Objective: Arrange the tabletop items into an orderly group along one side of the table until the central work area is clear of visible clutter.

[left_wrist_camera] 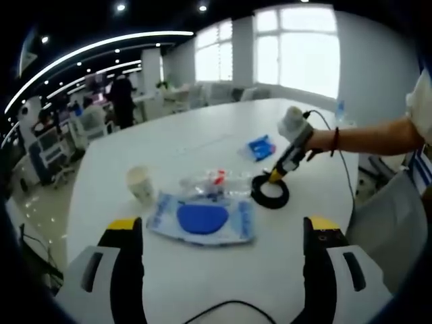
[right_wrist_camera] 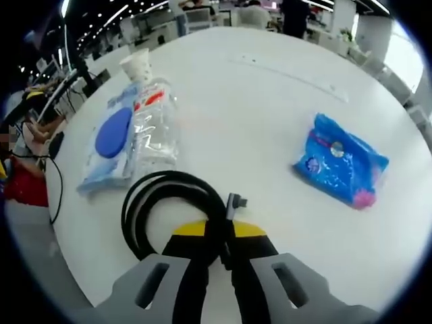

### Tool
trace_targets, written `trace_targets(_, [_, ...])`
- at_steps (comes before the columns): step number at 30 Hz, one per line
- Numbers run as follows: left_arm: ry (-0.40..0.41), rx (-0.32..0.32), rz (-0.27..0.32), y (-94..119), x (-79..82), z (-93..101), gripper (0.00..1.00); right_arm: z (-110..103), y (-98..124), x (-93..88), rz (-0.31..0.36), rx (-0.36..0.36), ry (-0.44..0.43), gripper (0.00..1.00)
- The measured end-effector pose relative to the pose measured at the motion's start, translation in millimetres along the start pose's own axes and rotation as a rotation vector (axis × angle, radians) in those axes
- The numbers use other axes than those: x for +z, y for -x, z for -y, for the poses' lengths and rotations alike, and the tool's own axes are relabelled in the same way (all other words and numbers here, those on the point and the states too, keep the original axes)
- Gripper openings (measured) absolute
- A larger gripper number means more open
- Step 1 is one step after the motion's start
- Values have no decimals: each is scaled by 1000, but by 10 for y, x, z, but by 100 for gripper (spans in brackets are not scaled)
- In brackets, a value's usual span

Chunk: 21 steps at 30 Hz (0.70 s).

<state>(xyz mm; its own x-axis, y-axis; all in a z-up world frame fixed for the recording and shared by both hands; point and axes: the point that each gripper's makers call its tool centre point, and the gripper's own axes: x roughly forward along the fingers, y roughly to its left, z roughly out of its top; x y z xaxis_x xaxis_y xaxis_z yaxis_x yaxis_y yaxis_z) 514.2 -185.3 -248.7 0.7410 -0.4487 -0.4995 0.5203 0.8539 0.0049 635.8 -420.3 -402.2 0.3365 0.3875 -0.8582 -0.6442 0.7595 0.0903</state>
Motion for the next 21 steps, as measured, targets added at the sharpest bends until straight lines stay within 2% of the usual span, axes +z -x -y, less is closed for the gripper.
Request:
trace_targets(3, [-1, 1, 4, 11, 12, 4, 95, -31, 31, -17, 2, 15, -45, 10])
trace_targets(7, [0, -1, 13, 16, 35, 5, 95, -59, 57, -37, -2, 22, -44, 10])
trace_targets(14, [-5, -3, 7, 3, 26, 9, 95, -160, 178, -28, 13, 87, -83, 9])
trace_targets(17, [-6, -5, 9, 2, 30, 18, 95, -186, 270, 13, 38, 119, -107, 9])
trace_targets(21, [-10, -6, 7, -4, 34, 25, 94, -181, 400, 72, 65, 108, -89, 9])
